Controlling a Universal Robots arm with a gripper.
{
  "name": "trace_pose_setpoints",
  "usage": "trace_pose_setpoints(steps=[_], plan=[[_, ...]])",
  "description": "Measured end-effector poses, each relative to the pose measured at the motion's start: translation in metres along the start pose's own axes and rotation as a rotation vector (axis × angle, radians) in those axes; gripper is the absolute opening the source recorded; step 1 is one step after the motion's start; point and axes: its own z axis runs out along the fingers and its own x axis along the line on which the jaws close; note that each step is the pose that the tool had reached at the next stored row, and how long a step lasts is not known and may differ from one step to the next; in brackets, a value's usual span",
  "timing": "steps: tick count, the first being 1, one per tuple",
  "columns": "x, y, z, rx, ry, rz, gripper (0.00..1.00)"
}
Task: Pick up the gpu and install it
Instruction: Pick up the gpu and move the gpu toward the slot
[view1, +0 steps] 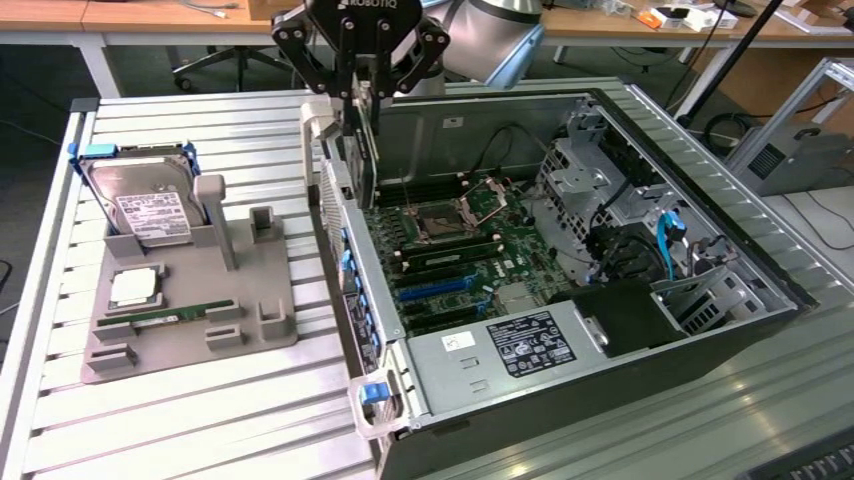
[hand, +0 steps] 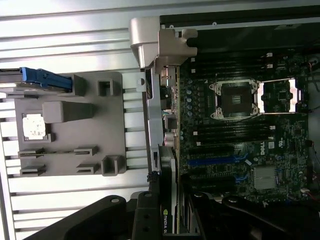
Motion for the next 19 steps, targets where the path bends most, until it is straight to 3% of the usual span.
trace_pose_setpoints(steps=[16,19], plan=[[-0.01,0.0006,0.0026,0.0028,-0.0002,0.0,0.27],[-0.018,-0.0008,0.0057,0.0059,-0.0004,0.0,0.27]])
